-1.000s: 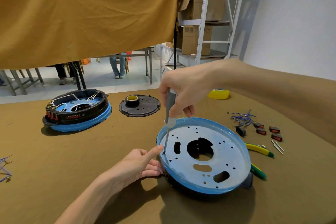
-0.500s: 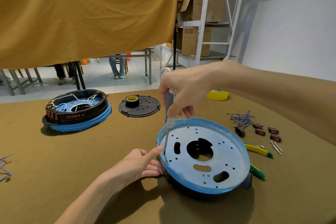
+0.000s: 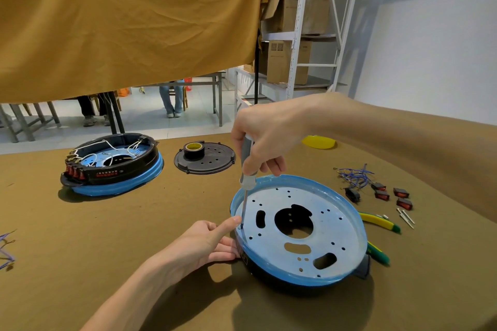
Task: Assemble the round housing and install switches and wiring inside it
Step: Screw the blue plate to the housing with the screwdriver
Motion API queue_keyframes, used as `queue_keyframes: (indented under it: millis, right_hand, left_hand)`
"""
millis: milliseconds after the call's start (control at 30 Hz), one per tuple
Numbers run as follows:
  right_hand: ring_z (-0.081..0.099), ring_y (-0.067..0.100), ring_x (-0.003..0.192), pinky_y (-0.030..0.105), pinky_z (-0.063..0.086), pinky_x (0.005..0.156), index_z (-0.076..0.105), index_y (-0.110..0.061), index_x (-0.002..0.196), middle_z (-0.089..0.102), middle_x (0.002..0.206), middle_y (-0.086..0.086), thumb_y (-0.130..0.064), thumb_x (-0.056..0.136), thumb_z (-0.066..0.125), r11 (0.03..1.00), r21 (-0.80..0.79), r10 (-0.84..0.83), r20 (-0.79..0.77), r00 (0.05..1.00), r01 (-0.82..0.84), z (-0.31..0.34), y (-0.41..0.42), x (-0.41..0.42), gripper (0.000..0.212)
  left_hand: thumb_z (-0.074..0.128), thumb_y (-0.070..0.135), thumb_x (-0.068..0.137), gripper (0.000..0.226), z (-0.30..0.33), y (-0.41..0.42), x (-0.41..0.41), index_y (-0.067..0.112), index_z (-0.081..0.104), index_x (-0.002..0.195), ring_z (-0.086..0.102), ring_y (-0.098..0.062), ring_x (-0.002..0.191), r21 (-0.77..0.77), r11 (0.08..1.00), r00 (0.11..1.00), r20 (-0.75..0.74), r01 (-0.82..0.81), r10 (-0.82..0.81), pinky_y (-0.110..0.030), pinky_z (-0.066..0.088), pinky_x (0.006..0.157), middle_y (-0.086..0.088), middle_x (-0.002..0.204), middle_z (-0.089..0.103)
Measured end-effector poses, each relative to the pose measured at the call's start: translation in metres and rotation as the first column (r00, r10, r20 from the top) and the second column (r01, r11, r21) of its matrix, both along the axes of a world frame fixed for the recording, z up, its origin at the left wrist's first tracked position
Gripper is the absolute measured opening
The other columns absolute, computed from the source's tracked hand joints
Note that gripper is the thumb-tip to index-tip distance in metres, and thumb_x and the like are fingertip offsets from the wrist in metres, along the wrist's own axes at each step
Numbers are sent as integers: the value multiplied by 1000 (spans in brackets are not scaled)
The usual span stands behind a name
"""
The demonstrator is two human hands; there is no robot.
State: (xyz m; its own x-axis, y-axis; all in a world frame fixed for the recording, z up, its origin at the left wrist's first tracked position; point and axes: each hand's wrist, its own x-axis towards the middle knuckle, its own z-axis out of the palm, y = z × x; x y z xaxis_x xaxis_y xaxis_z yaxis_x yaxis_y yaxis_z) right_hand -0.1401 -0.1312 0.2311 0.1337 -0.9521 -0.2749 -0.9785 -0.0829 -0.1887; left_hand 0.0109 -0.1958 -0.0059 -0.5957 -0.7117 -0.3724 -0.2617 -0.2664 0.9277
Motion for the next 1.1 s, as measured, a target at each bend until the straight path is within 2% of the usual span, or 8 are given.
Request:
queue_keyframes:
  millis: [67, 200, 267, 433, 633, 733, 867, 1100]
  right_hand:
    - [75, 22, 60, 18, 53, 49, 67, -4, 96, 77, 73, 9, -22, 91, 76, 1000, -4, 2, -2, 1000, -2, -1, 1, 0, 20]
    - [75, 22, 62, 21, 55, 52, 68, -5, 94, 77, 74, 9, -23, 91, 77, 999, -41, -10, 51, 999, 12, 0, 13, -14, 20]
    - [75, 23, 64, 25, 57, 55, 68, -4, 94, 77, 77, 12, -19, 90, 78, 992, -100, -59, 204, 977, 80, 6, 27, -37, 19]
    - [76, 28, 76, 25, 61, 63, 61, 5, 100, 77, 88, 20, -6, 85, 80, 859, -225, -146, 754, 641, 460, -30, 79, -115, 26]
    - [65, 30, 64, 39, 54, 63, 47, -9, 84, 69, 80, 26, -1, 83, 77, 656, -67, -304, 888, 344, 752, -141, 112, -165, 31]
    - [50, 23, 60, 35, 41, 59, 43, -13, 84, 62, 80, 15, -12, 88, 76, 529, -167, -317, 871, 376, 832, -178, 118, -184, 33]
    - [62, 20, 90, 33, 45, 72, 51, -25, 101, 65, 100, -1, -27, 96, 69, 390, -346, -372, 788, 490, 853, -214, 120, -197, 19]
    - [54, 24, 99, 40, 46, 83, 52, -19, 116, 64, 111, 3, -22, 97, 68, 530, -493, -526, 448, 723, 691, -222, 95, -212, 25]
  left_hand:
    - [82, 65, 47, 126, 2, 0, -2, 10, 33, 148, 79, -26, 85, 14, 1000, 1000, 7, -17, 17, -31, 64, 68, -15, 87, 79]
    - [83, 68, 37, 81, 6, 4, -2, 15, 50, 89, 79, -26, 84, 32, 998, 999, -10, -46, 46, -29, 63, 65, -17, 88, 79]
    - [84, 67, 40, 77, 7, 7, -1, 15, 51, 87, 79, -27, 86, 34, 998, 997, -40, -60, 61, -30, 64, 67, -19, 90, 79]
    - [84, 63, 48, 75, 10, 15, -3, 11, 55, 94, 79, -28, 87, 47, 989, 985, -85, -143, 147, -32, 65, 68, -19, 89, 79]
    - [86, 55, 56, 62, 13, 18, -8, 19, 51, 93, 79, -28, 85, 76, 967, 959, -135, -241, 250, -35, 64, 66, -19, 90, 77]
    - [88, 40, 68, 46, 15, 19, -15, 19, 55, 92, 73, -29, 96, 42, 975, 967, -119, -220, 224, -37, 62, 73, -15, 100, 68]
    - [79, 19, 83, 27, 12, 10, -16, 18, 55, 94, 69, -27, 93, 74, 951, 940, -144, -301, 309, -35, 58, 67, -13, 98, 64]
    - [74, 23, 87, 47, 2, -6, -5, 14, 49, 126, 68, -23, 96, 80, 922, 911, -141, -379, 387, -33, 55, 68, -6, 100, 64]
